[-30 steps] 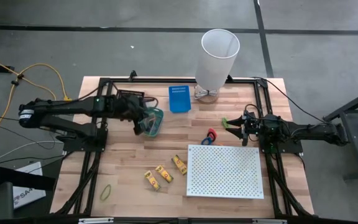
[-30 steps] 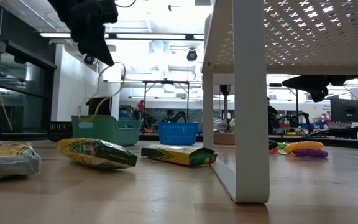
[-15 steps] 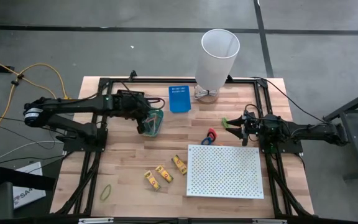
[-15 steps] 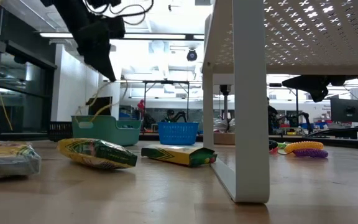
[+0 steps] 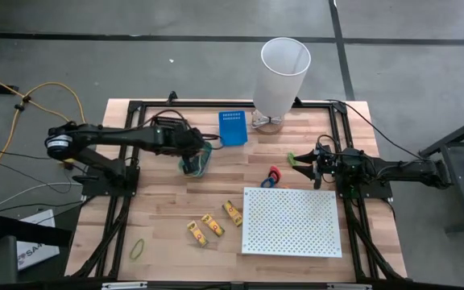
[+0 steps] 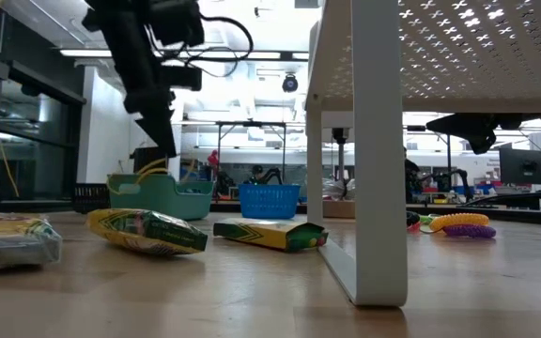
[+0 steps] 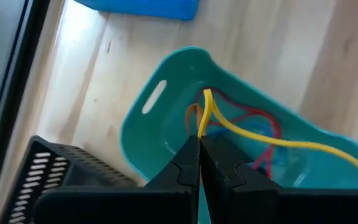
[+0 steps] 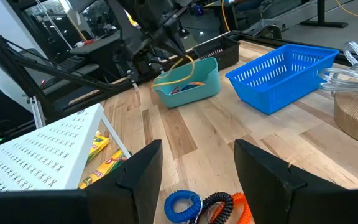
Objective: Pick & Place Office Desk Supplies
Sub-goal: Put the yellow rubber band into the green bin
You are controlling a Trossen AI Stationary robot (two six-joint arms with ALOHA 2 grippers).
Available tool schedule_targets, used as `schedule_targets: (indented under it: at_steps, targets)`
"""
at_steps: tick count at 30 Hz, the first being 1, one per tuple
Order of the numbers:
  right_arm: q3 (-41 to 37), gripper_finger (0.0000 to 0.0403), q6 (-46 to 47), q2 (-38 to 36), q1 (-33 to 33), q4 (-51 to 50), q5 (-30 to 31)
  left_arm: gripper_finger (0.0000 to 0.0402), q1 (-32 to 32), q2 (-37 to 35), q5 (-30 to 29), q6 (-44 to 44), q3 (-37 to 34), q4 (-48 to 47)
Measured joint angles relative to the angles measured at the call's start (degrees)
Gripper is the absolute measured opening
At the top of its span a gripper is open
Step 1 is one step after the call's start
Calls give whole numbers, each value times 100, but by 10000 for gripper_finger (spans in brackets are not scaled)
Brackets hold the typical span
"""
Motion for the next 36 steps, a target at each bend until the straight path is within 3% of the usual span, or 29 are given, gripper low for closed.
schedule_targets:
  at_steps: [15, 36]
  targets:
    - [0, 188, 0, 0, 0, 1, 0, 0, 385, 775, -129, 577, 0, 575]
    - [0, 188, 0, -1, -1, 1, 0, 0, 428, 808, -34, 614, 0, 615]
